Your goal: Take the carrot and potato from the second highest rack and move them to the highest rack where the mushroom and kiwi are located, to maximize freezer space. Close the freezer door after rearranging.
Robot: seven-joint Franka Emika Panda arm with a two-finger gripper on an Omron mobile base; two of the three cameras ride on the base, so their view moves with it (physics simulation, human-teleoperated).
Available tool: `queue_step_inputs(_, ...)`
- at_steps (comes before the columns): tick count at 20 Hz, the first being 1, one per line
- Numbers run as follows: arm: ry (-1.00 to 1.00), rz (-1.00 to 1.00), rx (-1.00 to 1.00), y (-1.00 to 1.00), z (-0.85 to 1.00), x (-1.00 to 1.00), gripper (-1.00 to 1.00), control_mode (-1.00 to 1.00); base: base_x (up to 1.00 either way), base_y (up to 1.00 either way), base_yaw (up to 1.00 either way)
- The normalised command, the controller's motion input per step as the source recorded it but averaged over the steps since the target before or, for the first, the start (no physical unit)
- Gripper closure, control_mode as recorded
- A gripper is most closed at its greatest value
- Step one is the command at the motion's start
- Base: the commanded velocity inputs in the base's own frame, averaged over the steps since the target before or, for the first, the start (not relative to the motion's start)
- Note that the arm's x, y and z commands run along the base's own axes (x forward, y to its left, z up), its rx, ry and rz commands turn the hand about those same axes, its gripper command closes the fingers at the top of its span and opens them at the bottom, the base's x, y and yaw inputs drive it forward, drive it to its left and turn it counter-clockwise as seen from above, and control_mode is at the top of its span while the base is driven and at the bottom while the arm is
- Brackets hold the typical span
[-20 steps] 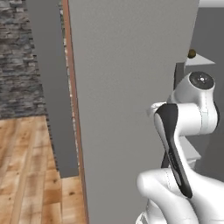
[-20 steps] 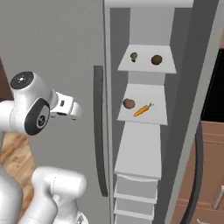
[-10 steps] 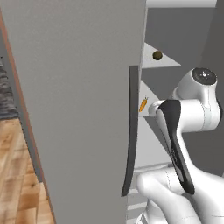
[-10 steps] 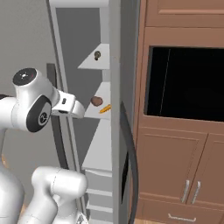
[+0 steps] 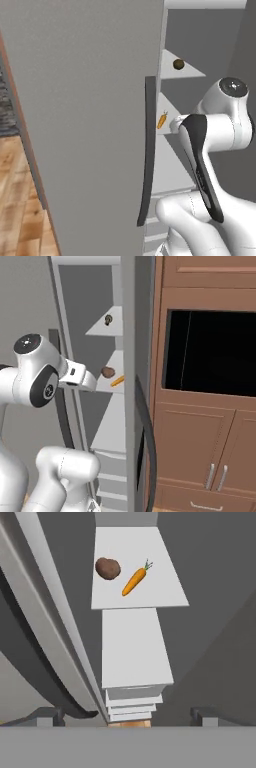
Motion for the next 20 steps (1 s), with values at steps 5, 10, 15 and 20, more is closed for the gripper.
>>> queue_step_inputs(5,0.00,0.00,0.00,0.00,0.00,0.00,-1.00,1.00,0.86,-0.27,0.00)
queue_step_inputs(10,0.00,0.00,0.00,0.00,0.00,0.00,-1.00,1.00,0.60,-0.20,0.00)
queue_step_inputs(15,-0.02,0.00,0.00,-0.21,0.00,0.00,-1.00,-1.00,0.01,-0.04,0.00)
queue_step_inputs(20,-0.05,0.00,0.00,-0.42,-0.05,0.10,-1.00,-1.00,0.00,0.00,0.00)
